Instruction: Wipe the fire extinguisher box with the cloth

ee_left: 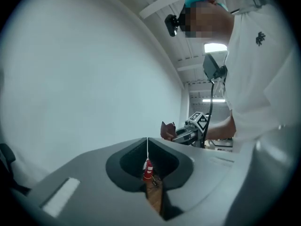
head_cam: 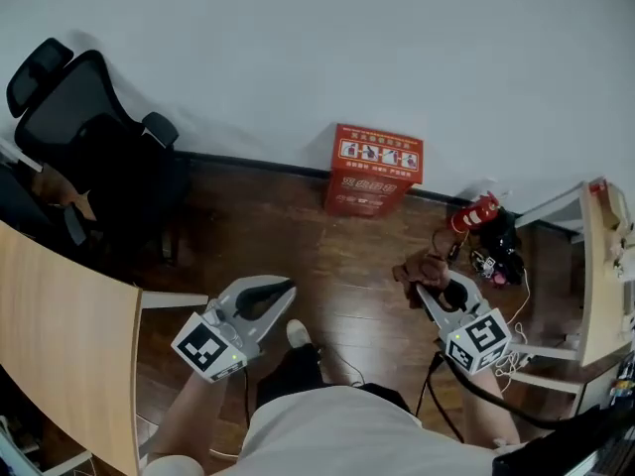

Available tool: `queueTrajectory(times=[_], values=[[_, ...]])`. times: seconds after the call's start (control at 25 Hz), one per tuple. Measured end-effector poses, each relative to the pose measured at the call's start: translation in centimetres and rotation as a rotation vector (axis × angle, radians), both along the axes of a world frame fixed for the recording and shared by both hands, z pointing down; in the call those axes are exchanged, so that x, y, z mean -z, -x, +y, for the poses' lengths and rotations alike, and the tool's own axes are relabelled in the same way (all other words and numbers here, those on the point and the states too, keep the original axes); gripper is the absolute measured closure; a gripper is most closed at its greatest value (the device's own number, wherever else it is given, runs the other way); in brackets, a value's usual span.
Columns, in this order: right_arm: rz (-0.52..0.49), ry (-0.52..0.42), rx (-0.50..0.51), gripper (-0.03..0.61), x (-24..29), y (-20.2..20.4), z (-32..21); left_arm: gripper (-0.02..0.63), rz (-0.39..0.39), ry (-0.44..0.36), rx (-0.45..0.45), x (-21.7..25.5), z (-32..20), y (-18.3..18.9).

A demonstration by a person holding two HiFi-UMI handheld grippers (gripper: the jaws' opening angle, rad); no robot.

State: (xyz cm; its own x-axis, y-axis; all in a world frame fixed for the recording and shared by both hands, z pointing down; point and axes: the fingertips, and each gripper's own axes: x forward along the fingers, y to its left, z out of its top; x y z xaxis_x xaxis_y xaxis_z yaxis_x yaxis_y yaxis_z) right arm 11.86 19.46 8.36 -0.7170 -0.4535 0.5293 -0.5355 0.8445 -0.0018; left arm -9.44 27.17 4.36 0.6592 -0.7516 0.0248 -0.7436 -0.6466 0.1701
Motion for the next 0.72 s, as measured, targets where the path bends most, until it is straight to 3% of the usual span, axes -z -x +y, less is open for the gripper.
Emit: queueTrajectory(times=[0.16, 0.32, 0.44, 0.72], values=[[-0.035, -0.016, 0.001, 0.457, 1.2, -6.2, 5.6, 0.609, -0.034, -0.016, -0.027, 1.9, 4.2, -6.5], [-0.058, -0.067, 0.015, 0.457, 2.5, -13.2, 12.1, 0.609, -0.021, -0.028, -0.037, 3.6, 10.3, -14.6], [-0.079, -0.054, 0.019, 0.457, 3.1, -17.7, 16.8, 0.609, -0.012, 0.002, -0.028, 4.1, 15.0, -20.0], [-0.113, -0.069, -0.002, 0.459, 5.1, -23.6, 23.0, 0.609, -0.055, 0.002, -0.078, 6.9, 20.4, -26.5]])
